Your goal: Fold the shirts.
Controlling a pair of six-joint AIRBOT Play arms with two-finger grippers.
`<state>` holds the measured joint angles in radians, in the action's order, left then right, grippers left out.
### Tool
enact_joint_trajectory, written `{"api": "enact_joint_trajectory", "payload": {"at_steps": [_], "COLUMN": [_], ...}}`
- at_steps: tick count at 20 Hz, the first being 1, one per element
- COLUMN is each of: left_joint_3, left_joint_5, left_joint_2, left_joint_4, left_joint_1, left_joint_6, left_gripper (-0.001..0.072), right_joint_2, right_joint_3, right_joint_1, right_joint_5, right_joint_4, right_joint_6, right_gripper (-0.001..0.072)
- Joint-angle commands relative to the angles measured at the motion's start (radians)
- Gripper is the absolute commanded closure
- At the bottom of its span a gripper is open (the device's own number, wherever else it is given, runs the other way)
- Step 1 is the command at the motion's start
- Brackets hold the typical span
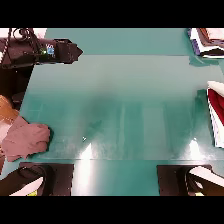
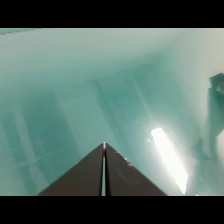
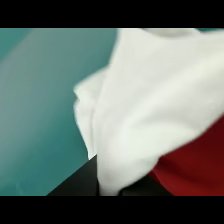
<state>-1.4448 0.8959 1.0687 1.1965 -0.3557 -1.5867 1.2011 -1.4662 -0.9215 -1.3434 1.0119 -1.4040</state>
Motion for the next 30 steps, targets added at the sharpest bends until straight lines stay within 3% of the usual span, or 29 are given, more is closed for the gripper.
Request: {"api": "enact_joint_trajectory", "payload": {"at_steps": [1, 3, 5, 6, 8, 11, 14, 22, 23, 25, 27, 30], "left_joint_3": [0.0, 0.0, 0.0, 0.0, 0.0, 0.0, 0.0, 0.0, 0.0, 0.0, 0.0, 0.0], "left_joint_5": [0.012, 0.015, 0.021, 0.026, 0.033, 0.033, 0.033, 0.054, 0.054, 0.054, 0.054, 0.054], "left_joint_2": [-0.001, -0.001, -0.001, -0.001, -0.001, -0.001, -0.001, -0.001, -0.001, -0.001, -0.001, -0.001], "left_joint_4": [0.0, 0.0, 0.001, 0.001, 0.001, 0.0, 0.0, 0.0, 0.0, 0.0, 0.0, 0.0], "left_joint_1": [-0.001, -0.001, -0.001, -0.001, -0.001, -0.001, -0.001, -0.001, -0.001, -0.001, -0.001, -0.001], "left_joint_6": [0.024, 0.024, 0.025, 0.025, 0.025, 0.024, 0.024, 0.023, 0.024, 0.023, 0.023, 0.023], "left_gripper": [0.0683, 0.0683, 0.0683, 0.0683, 0.0683, 0.0683, 0.0682, 0.0682, 0.0683, 0.0682, 0.0682, 0.0682], "right_joint_2": [-0.125, -0.182, -0.222, -0.236, -0.242, -0.242, -0.241, -0.233, -0.224, -0.198, -0.171, -0.136], "right_joint_3": [0.217, 0.317, 0.391, 0.421, 0.429, 0.362, 0.267, 0.177, 0.177, 0.177, 0.177, 0.178], "right_joint_1": [-0.072, -0.114, -0.158, -0.179, -0.192, -0.136, 0.05, 0.746, 0.807, 0.911, 0.982, 1.038], "right_joint_5": [-0.033, -0.042, -0.043, -0.038, -0.048, -0.012, 0.052, 0.237, 0.248, 0.251, 0.244, 0.24], "right_joint_4": [0.195, 0.256, 0.272, 0.272, 0.261, 0.132, -0.006, -0.014, -0.014, -0.014, -0.014, -0.015], "right_joint_6": [-0.012, -0.015, -0.017, -0.017, -0.018, -0.017, -0.017, -0.017, -0.017, -0.016, -0.014, -0.007], "right_gripper": [0.069, 0.0642, 0.0315, 0.0223, 0.0205, 0.0206, 0.0206, 0.0214, 0.0254, 0.0432, 0.0689, 0.0689]}}
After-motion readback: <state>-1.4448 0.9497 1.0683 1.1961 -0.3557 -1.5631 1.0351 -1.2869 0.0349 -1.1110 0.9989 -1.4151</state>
